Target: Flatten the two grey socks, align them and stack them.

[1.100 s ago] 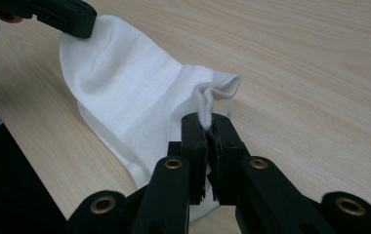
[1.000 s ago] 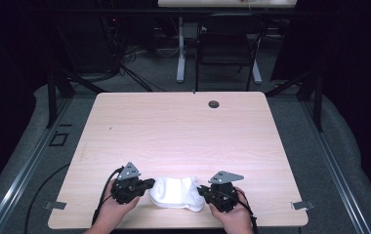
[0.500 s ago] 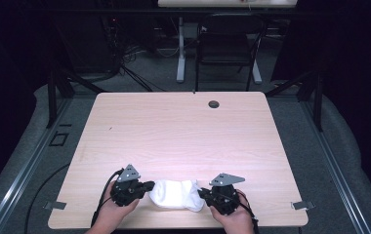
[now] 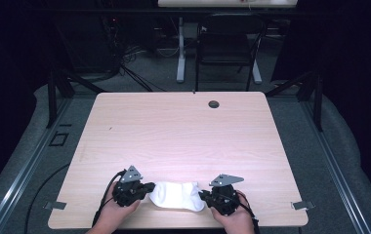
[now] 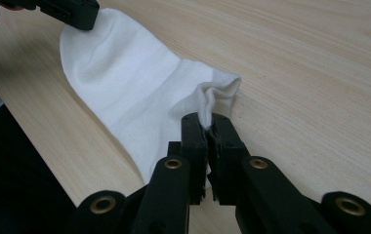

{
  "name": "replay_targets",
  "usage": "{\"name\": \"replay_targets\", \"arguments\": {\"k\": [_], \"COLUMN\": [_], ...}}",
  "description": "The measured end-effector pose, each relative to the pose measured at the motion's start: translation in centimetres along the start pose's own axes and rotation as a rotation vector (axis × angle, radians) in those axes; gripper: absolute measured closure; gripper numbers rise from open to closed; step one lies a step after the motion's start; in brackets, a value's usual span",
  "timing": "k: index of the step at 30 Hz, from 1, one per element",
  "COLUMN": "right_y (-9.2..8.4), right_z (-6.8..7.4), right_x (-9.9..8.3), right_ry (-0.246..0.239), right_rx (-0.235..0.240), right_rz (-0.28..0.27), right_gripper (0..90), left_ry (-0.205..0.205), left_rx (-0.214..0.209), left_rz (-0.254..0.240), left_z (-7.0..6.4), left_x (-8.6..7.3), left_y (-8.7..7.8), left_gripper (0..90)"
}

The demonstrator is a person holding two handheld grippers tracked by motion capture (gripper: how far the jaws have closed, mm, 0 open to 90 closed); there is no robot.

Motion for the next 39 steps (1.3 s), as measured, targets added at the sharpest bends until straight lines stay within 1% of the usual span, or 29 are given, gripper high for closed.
{"name": "replay_targets", "arguments": {"k": [2,5,6,8,12,13,15,16,17,18,23,24,26,27,29,33,34,36,37,38,39], "right_y": [0.1,0.1,0.2,0.2,0.3,0.4,0.5,0.6,0.6,0.7,1.0,1.1,1.2,1.2,1.2,1.4,1.4,1.4,1.3,1.3,1.2], "right_z": [-0.1,-0.3,-0.4,-0.4,-0.4,-0.4,-0.4,-0.4,-0.4,-0.4,-0.6,-0.6,-0.7,-0.8,-0.8,-0.8,-0.9,-1.0,-1.0,-1.1,-1.1], "right_x": [0.0,-0.1,-0.1,0.0,0.0,0.1,0.1,0.1,0.1,0.1,0.0,0.0,0.0,0.0,0.0,-0.1,-0.1,-0.1,-0.1,-0.1,-0.1], "right_ry": [0.0,0.005,0.006,0.003,-0.001,0.002,-0.003,-0.005,-0.003,-0.003,-0.002,0.001,0.003,0.001,0.01,0.012,0.013,0.017,0.012,0.019,0.019], "right_rx": [-0.002,-0.005,-0.002,-0.004,-0.007,-0.006,-0.002,-0.002,-0.002,-0.004,-0.011,-0.011,-0.005,-0.011,-0.01,-0.008,-0.007,-0.01,-0.014,-0.012,-0.019], "right_rz": [0.0,0.003,-0.003,0.0,0.001,-0.002,0.0,0.002,0.005,0.003,0.018,0.013,0.018,0.027,0.027,0.023,0.016,0.023,0.022,0.003,-0.009], "right_gripper": [86.2,86.2,86.1,86.1,86.1,86.0,86.0,86.0,86.0,86.0,85.8,85.8,85.7,85.7,85.5,84.1,83.7,82.0,79.8,77.2,75.5], "left_ry": [0.008,0.008,0.009,-0.005,0.003,-0.002,0.0,-0.008,0.0,-0.003,-0.006,-0.012,-0.007,-0.005,-0.005,-0.017,-0.02,-0.024,-0.021,-0.023,-0.031], "left_rx": [0.006,0.007,0.007,0.001,0.005,0.006,0.009,0.005,0.008,0.01,0.018,0.013,0.013,0.014,0.021,0.019,0.019,0.015,0.02,0.015,0.01], "left_rz": [0.003,0.005,0.004,0.0,0.004,0.001,0.005,0.003,0.006,0.007,0.014,0.015,0.02,0.018,0.017,0.019,0.013,0.002,-0.004,-0.014,-0.028], "left_z": [0.0,0.1,0.1,0.1,0.2,0.2,0.3,0.3,0.4,0.4,0.6,0.6,0.7,0.7,0.6,0.9,0.9,1.0,1.0,1.0,0.9], "left_x": [0.0,0.1,0.1,0.1,0.2,0.2,0.2,0.2,0.2,0.2,0.2,0.2,0.2,0.1,0.1,0.1,0.1,0.1,0.2,0.3,0.3], "left_y": [0.1,0.2,0.2,0.2,0.4,0.5,0.6,0.7,0.7,0.8,1.2,1.2,1.3,1.3,1.3,1.3,1.3,1.1,0.9,0.6,0.3], "left_gripper": [86.5,86.5,86.4,86.4,86.3,86.1,86.1,85.9,85.8,85.7,84.2,83.7,83.0,82.7,82.1,79.8,79.1,76.7,75.7,73.7,71.9]}}
Point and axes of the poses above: each handheld gripper's, and its own axes: y roughly forward along the jaws, x roughly out of its top, z roughly to its left, the point moved 1 cm from there along y, roughly forward along the jaws, and after that the axes turned 10 degrees about z, right-handed, at the moved point
